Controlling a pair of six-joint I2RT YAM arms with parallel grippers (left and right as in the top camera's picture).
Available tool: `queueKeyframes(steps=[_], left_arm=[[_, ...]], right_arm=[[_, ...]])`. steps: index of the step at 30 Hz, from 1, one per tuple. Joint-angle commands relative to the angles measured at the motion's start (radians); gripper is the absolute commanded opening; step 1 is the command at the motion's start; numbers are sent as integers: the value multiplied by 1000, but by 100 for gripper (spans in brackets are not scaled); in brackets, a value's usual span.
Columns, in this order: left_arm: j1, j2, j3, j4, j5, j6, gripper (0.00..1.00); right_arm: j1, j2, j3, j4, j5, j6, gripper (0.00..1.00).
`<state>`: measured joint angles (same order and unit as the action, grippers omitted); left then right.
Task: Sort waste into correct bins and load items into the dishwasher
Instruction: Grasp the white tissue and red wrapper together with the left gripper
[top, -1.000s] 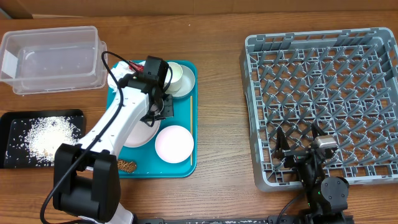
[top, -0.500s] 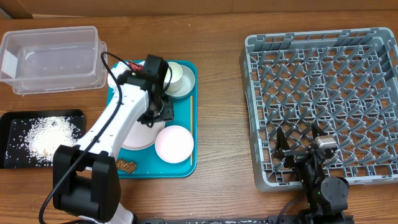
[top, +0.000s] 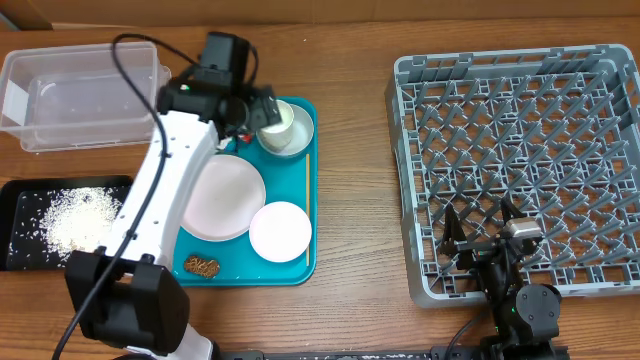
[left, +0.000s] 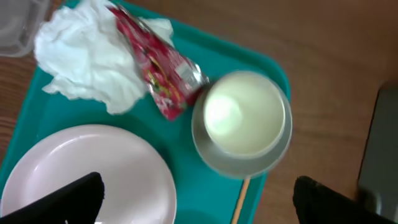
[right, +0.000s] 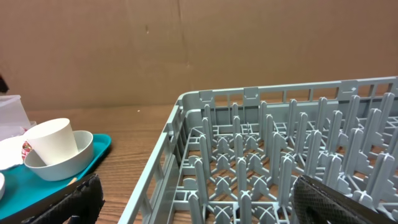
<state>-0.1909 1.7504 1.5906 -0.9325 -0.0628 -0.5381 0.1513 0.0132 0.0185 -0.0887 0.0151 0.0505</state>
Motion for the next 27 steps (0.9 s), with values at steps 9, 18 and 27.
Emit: queueKeyframes(steps=[9,18,27], left_arm=[[146,44,15,202,21,-323,100],[145,239,15,251,59,-390,100],[144,391,15,339,177,-411,100]], right_arm=[[-1,-10,-11,7,7,-5,100],[-1,-10,-11,7,7,-5,100],[-1,-10,-11,7,7,-5,100]])
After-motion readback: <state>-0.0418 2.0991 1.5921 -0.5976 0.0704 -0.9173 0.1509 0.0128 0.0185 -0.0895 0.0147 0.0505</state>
